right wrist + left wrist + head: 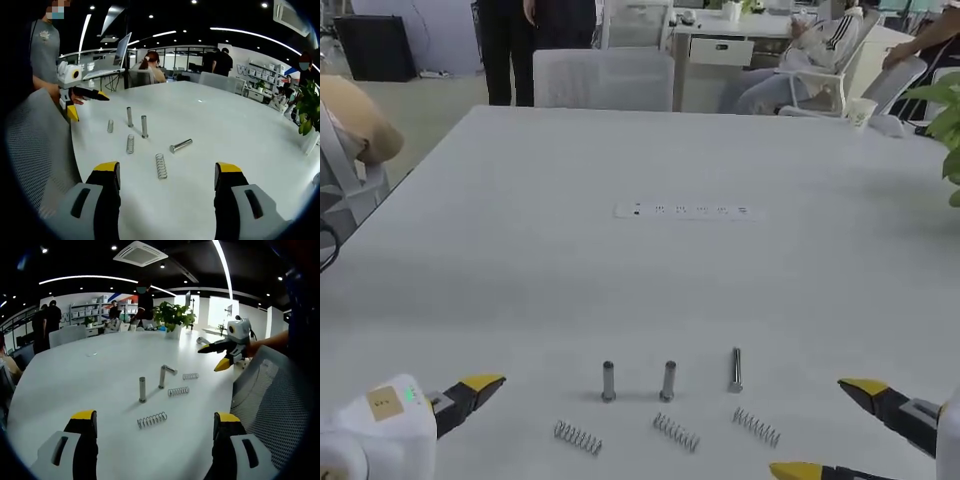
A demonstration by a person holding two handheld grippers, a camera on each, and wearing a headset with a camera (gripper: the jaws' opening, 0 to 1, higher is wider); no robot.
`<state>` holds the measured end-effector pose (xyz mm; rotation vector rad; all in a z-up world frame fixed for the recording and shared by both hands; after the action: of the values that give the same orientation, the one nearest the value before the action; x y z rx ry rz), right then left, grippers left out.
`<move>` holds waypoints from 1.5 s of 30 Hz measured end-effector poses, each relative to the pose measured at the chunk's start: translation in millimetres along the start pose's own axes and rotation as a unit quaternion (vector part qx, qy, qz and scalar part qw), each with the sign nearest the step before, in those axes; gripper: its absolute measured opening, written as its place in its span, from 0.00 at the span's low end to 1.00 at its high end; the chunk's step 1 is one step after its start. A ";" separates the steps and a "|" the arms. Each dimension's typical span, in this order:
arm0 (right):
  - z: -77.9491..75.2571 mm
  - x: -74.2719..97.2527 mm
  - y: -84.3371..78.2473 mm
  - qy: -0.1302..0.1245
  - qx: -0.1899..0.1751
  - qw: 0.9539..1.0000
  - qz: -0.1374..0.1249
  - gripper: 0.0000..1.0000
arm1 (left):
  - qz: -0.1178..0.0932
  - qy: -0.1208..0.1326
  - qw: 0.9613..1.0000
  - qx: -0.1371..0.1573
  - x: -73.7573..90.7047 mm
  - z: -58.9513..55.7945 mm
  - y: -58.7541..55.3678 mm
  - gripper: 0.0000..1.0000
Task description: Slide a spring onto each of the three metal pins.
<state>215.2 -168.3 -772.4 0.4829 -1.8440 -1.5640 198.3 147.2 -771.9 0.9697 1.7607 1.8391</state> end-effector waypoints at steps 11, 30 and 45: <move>0.9 -4.1 0.6 0.001 -0.001 1.000 0.001 0.77 | 0.001 -0.005 1.000 0.002 -3.3 0.0 -0.6 0.94; -1.2 -4.0 -0.3 -0.003 -0.005 1.000 0.001 0.77 | -0.001 -0.003 1.000 0.002 -3.6 0.9 -0.4 0.94; -5.2 -5.7 5.5 -0.002 0.000 1.000 0.000 0.76 | -0.004 0.002 1.000 -0.001 -2.2 2.1 0.3 0.94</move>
<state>223.6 -167.1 -768.2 0.4814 -1.8467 -1.5661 201.3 147.1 -772.1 0.9575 1.7631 1.8384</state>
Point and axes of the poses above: the centre of the closed fingertips' face, and the gripper's own axes: x roughly backward along the fingers, z roughly to its left, y roughly out of its top, the point moved 6 cm from there along x, roughly backward along the fingers, and after that the axes turned 12 degrees about -z, right-handed, at the moved point
